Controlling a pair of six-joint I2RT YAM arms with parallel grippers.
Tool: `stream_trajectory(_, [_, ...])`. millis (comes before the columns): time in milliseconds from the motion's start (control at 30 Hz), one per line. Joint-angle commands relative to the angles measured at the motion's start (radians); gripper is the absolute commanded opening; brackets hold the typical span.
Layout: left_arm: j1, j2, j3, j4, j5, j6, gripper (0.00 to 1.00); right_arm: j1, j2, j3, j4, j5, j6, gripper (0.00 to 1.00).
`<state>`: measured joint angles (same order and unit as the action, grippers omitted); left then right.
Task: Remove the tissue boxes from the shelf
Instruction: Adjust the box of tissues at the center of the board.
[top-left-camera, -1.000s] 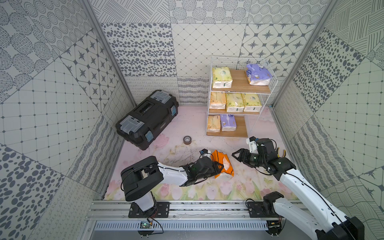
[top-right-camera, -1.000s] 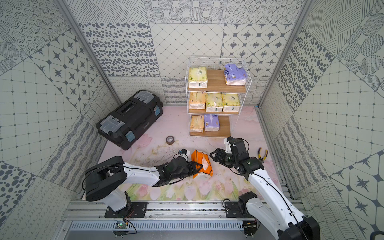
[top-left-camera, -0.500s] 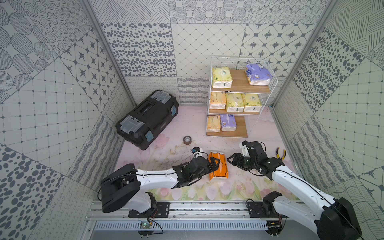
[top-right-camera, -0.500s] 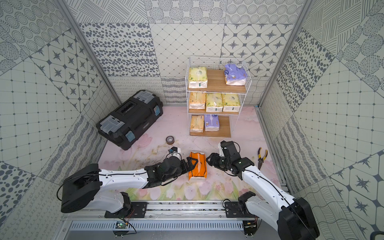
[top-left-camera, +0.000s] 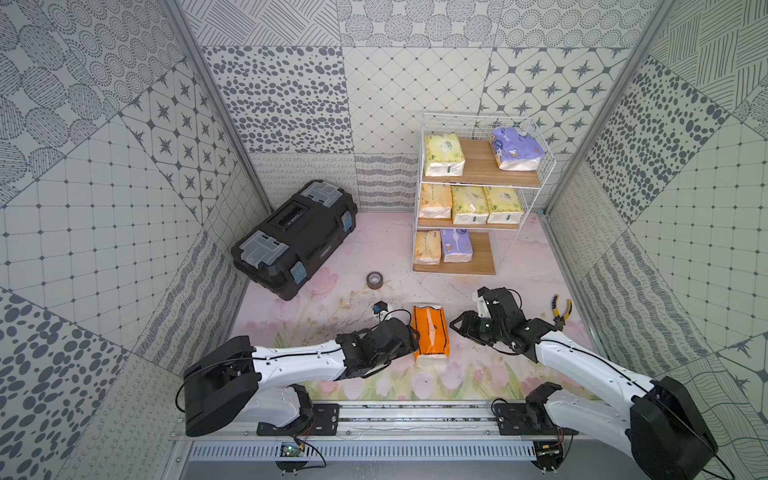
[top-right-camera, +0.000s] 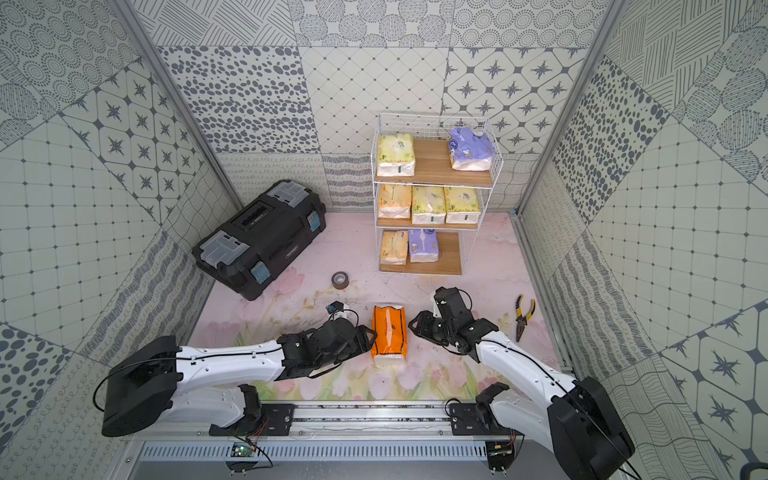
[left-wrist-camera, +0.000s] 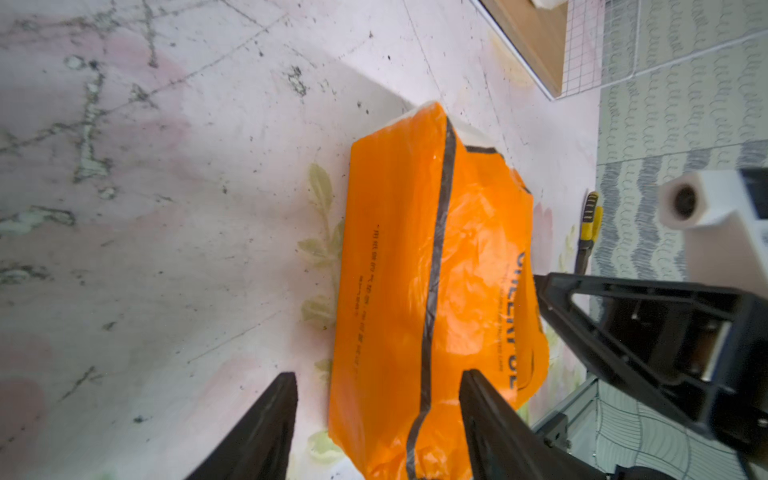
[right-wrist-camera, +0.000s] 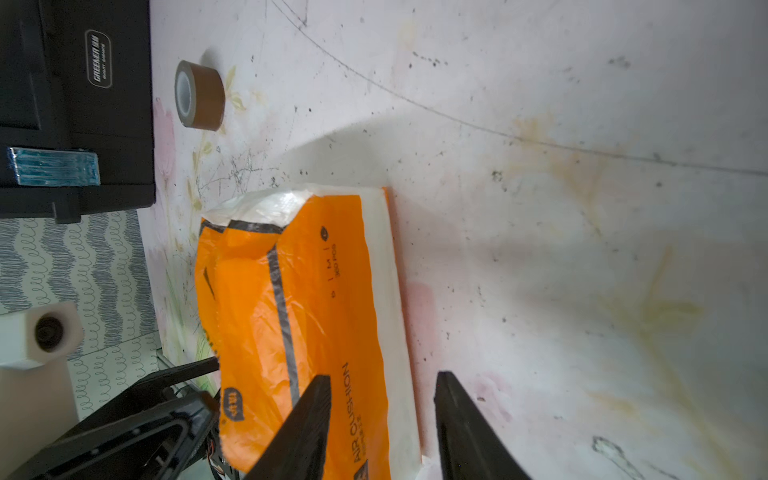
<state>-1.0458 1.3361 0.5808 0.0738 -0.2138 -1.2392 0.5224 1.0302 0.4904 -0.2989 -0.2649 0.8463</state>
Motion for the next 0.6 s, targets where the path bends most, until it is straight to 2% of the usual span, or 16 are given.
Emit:
stream_trajectory(0, [-0.006, 0.067, 0.029, 0.028, 0.079, 0.052, 0.54, 0.005, -0.104, 0.004, 0.016, 0.102, 0.012, 0.46])
stream_trajectory(167, [-0.005, 0.117, 0.043, 0.07, 0.1, 0.055, 0.41, 0.005, -0.219, 0.045, -0.066, 0.209, -0.007, 0.5])
stream_trajectory(367, [-0.005, 0.112, 0.056, 0.079, 0.086, 0.071, 0.4, 0.005, -0.281, 0.183, -0.08, 0.276, -0.067, 0.5])
stream_trajectory(433, [-0.005, 0.078, 0.046, 0.07, 0.055, 0.071, 0.45, 0.005, -0.27, 0.264, -0.096, 0.267, -0.108, 0.51])
stream_trajectory(567, [-0.005, -0.028, 0.027, 0.016, -0.011, 0.073, 0.69, 0.005, -0.212, 0.467, -0.129, 0.26, -0.209, 0.52])
